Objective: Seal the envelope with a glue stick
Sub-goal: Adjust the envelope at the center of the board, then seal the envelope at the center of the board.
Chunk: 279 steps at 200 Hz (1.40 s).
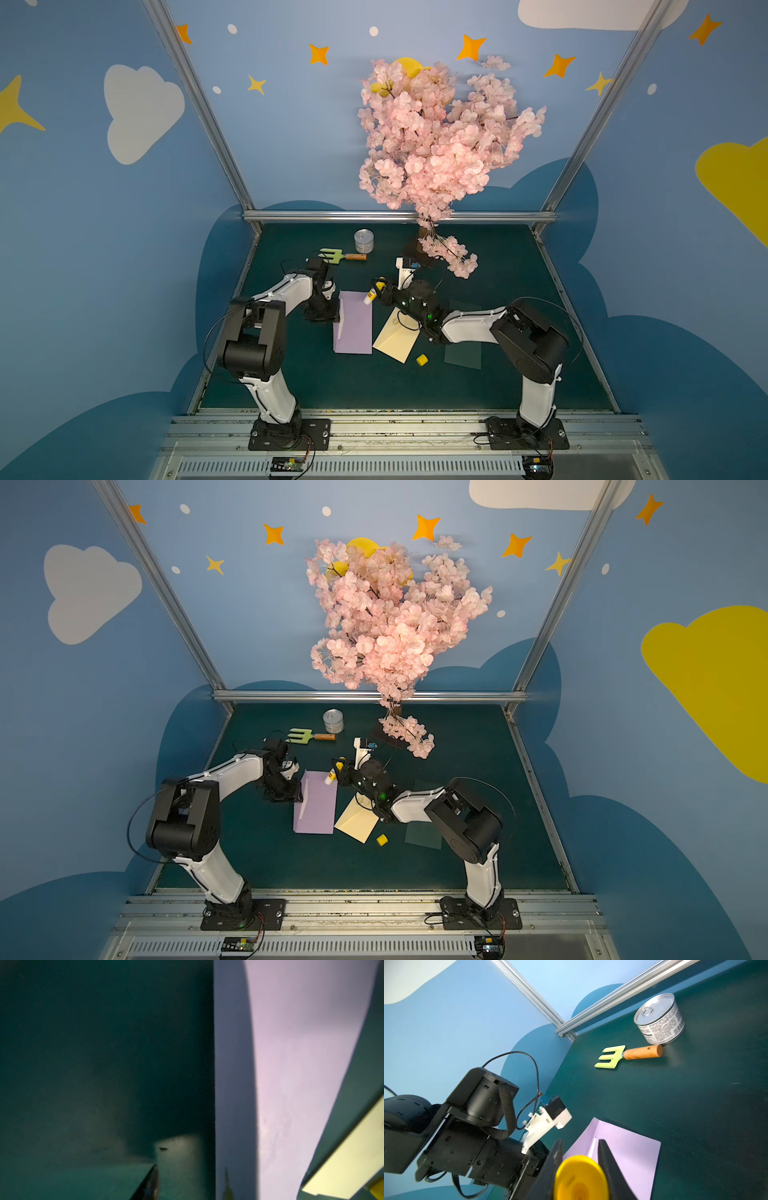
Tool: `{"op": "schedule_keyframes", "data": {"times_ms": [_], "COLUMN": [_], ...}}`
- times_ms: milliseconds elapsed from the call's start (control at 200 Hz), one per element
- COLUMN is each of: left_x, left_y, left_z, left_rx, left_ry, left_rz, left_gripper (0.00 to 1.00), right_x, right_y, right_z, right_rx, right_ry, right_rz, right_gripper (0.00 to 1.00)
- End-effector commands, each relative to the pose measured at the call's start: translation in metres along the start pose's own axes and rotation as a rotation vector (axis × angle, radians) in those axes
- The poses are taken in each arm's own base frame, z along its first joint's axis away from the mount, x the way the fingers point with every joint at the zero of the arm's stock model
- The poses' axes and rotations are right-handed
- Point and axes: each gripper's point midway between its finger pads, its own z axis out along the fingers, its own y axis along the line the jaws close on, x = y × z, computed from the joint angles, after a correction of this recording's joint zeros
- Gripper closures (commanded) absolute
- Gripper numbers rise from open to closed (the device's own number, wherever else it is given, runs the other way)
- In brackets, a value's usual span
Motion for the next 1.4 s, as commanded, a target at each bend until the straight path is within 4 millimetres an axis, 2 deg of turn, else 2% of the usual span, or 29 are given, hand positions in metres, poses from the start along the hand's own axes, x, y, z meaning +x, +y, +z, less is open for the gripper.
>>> {"op": "schedule_keyframes", "data": {"times_ms": [0,110,175,310,431,521,631,796,856,916,956,1006,1046,1247,1392], "left_x": [-0.015,-0.022,-0.021,-0.012,-0.005,-0.006,-0.016,-0.034,-0.039,-0.039,-0.038,-0.034,-0.031,-0.027,-0.028], "left_y": [-0.023,-0.022,-0.017,-0.003,0.004,0.009,0.018,0.020,0.017,0.017,0.020,0.026,0.029,0.035,0.034], "left_z": [-0.039,-0.065,-0.070,-0.058,-0.042,-0.041,-0.057,-0.092,-0.103,-0.109,-0.107,-0.101,-0.094,-0.062,-0.047], "left_rx": [0.133,0.197,0.215,0.179,0.159,0.148,0.152,0.304,0.389,0.446,0.460,0.458,0.463,0.465,0.461], "left_ry": [-0.104,-0.180,-0.186,-0.129,-0.083,-0.087,-0.159,-0.311,-0.355,-0.373,-0.373,-0.362,-0.341,-0.271,-0.241], "left_rz": [-0.019,-0.072,-0.095,-0.103,-0.112,-0.136,-0.217,-0.358,-0.389,-0.412,-0.432,-0.459,-0.478,-0.527,-0.526], "left_gripper": [0.36,0.30,0.29,0.30,0.29,0.28,0.29,0.33,0.38,0.51,0.62,0.86,0.97,0.97,0.97], "right_x": [-0.012,-0.017,-0.019,-0.022,-0.027,-0.028,-0.028,-0.028,-0.027,-0.027,-0.027,-0.028,-0.028,-0.030,-0.033], "right_y": [0.014,0.011,0.004,-0.012,-0.017,-0.018,-0.017,-0.017,-0.018,-0.018,-0.019,-0.020,-0.021,-0.023,-0.024], "right_z": [-0.009,-0.013,-0.016,-0.020,-0.022,-0.024,-0.026,-0.027,-0.027,-0.028,-0.029,-0.029,-0.029,-0.030,-0.033], "right_rx": [-0.031,-0.027,-0.009,0.018,0.025,0.026,0.026,0.020,0.019,0.019,0.020,0.023,0.022,0.024,0.027], "right_ry": [-0.016,-0.019,-0.025,-0.034,-0.036,-0.032,-0.031,-0.027,-0.025,-0.023,-0.024,-0.024,-0.023,-0.023,-0.030], "right_rz": [-0.022,-0.029,-0.025,0.015,0.015,0.007,0.002,-0.006,-0.005,-0.007,-0.007,-0.006,-0.005,0.003,0.004], "right_gripper": [1.00,1.00,1.00,1.00,1.00,1.00,1.00,1.00,1.00,1.00,1.00,1.00,1.00,1.00,1.00]}}
